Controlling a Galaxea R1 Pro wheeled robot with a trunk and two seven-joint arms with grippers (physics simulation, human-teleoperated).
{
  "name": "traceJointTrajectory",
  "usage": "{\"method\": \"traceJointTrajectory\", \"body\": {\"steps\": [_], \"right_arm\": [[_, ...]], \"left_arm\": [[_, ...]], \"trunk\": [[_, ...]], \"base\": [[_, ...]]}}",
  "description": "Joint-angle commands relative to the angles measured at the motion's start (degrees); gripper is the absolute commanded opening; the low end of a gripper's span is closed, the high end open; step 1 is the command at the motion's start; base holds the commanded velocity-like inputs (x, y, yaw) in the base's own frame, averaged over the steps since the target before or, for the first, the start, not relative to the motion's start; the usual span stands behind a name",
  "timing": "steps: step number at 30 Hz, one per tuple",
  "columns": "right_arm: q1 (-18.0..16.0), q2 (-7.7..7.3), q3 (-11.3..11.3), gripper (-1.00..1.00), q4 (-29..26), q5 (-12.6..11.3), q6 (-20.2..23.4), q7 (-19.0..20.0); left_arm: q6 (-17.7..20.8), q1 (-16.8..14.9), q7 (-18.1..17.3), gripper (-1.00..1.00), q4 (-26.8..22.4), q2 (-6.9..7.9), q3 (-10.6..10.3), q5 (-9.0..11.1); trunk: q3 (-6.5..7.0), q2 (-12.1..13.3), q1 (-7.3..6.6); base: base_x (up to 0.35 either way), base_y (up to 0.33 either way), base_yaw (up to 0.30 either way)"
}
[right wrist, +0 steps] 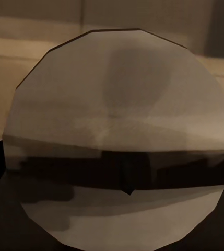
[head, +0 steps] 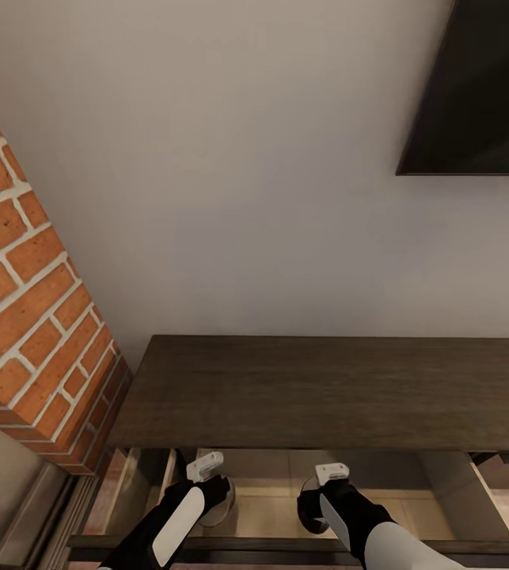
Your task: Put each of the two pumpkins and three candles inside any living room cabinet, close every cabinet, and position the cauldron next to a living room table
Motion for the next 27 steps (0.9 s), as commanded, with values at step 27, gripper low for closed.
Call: {"method": "traceJointTrajectory", "body": {"steps": [27], "right_arm": [[0.0,0.08,-0.2,-1.00,0.0,0.0,0.7,0.1]], "left_arm": [[1.2,0.0,0.8,-1.00,1.7,-0.17,0.2,-1.1]], "trunk": [[0.00,0.0,0.00]], "base": [[0.000,0.000,0.000]]}}
